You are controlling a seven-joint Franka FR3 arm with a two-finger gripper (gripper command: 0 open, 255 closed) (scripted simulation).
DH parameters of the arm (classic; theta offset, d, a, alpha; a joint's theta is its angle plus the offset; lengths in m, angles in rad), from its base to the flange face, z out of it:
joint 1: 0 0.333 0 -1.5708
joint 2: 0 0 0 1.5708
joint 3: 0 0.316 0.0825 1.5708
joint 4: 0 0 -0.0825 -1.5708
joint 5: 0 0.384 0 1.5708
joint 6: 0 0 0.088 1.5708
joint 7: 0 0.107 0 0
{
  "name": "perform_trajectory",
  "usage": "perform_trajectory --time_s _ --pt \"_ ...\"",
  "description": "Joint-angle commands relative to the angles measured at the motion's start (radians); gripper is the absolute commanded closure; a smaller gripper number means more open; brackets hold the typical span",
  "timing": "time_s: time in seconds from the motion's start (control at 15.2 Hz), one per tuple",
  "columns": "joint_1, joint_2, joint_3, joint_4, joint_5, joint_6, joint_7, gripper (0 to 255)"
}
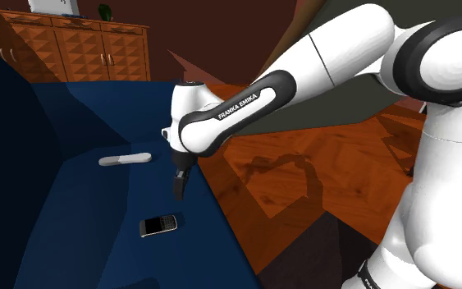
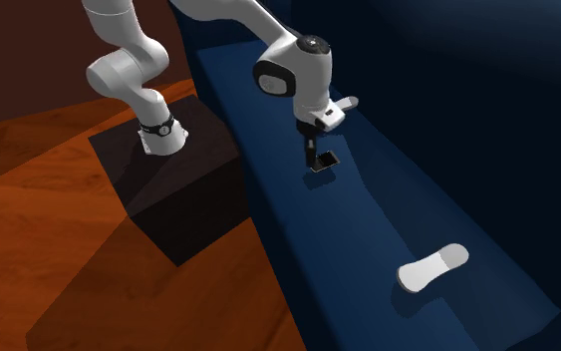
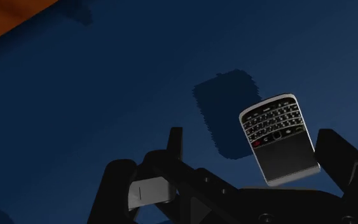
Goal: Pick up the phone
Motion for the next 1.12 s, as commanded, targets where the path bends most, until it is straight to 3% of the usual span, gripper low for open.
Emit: perform_trajectory --time_s 0.0,0.46,1.06 --pt "0.018 0.058 0.016 0.041 -0.007 0.017 -0.016 0" --pt "0.082 0.252 0.061 0.194 -0.041 0.054 -0.081 0" --pt "0.096 0.328 0.048 0.195 -0.061 0.128 -0.077 0"
